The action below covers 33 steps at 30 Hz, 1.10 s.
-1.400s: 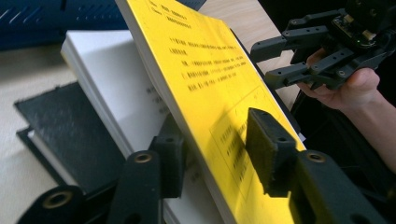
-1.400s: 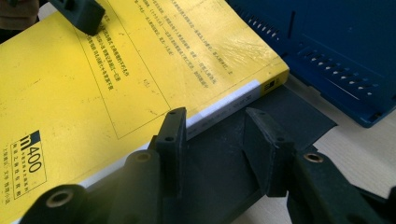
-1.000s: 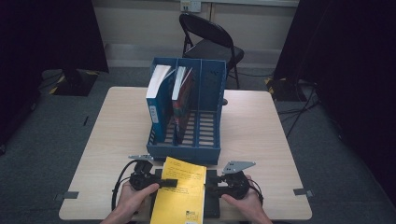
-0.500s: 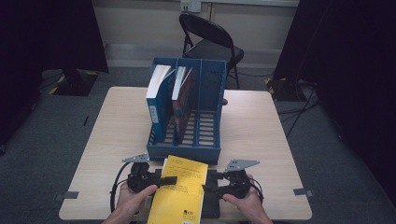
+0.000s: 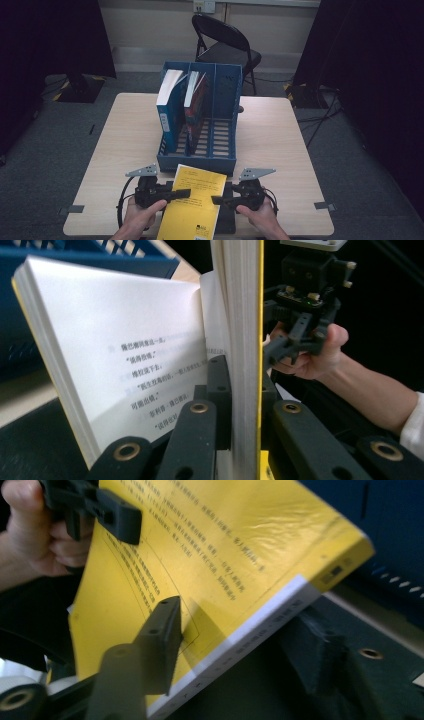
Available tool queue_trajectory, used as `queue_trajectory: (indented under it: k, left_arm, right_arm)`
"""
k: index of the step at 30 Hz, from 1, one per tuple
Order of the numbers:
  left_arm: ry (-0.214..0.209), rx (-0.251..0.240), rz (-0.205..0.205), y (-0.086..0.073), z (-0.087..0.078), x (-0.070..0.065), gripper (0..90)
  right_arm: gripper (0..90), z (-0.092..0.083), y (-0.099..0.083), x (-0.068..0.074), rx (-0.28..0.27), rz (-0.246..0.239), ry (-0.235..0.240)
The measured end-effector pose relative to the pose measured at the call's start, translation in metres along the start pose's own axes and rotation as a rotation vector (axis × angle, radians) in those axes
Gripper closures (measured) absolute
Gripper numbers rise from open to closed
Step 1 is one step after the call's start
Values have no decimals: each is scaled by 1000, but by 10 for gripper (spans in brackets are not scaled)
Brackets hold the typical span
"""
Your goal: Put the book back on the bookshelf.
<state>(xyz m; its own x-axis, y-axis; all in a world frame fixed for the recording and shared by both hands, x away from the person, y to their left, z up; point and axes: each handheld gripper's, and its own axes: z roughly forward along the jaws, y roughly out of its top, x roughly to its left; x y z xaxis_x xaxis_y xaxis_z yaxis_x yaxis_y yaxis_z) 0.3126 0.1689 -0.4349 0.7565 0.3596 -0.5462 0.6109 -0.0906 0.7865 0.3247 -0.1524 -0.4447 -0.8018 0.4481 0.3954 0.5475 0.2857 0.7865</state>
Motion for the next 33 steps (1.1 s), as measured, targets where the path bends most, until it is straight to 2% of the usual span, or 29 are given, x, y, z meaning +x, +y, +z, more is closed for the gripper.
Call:
queue_trajectory:
  k: [4, 5, 7, 11, 17, 21, 23, 28, 31, 33]
  left_arm:
    - [3, -28, 34, 7, -3, -8, 844]
    - [4, -27, 45, 8, -4, -9, 843]
    - [14, -37, 74, 10, -5, -12, 843]
    - [14, -53, 91, 17, -8, -15, 843]
    - [31, -107, 99, 31, -16, -17, 843]
    - [46, -134, 120, 36, -19, -19, 843]
    - [49, -147, 156, 41, -19, -21, 843]
    - [56, -167, 203, 57, -14, -27, 840]
    - [57, -157, 224, 53, -9, -28, 838]
    - [42, -161, 230, 48, -8, -28, 828]
  right_arm:
    - [542, -10, 8, 3, -59, 13, 7]
    - [551, -13, 11, 6, -77, 10, -3]
    - [568, -16, 14, 8, -83, 4, -6]
    - [601, -21, 24, 9, -118, 6, 4]
    - [658, -31, 47, 17, -185, -44, 4]
    - [680, -32, 57, 19, -205, -70, -5]
    - [693, -35, 61, 21, -220, -80, -8]
    - [725, -48, 74, 26, -273, -127, -47]
    - [733, -53, 75, 29, -278, -151, -69]
    - [741, -55, 70, 27, -275, -160, -58]
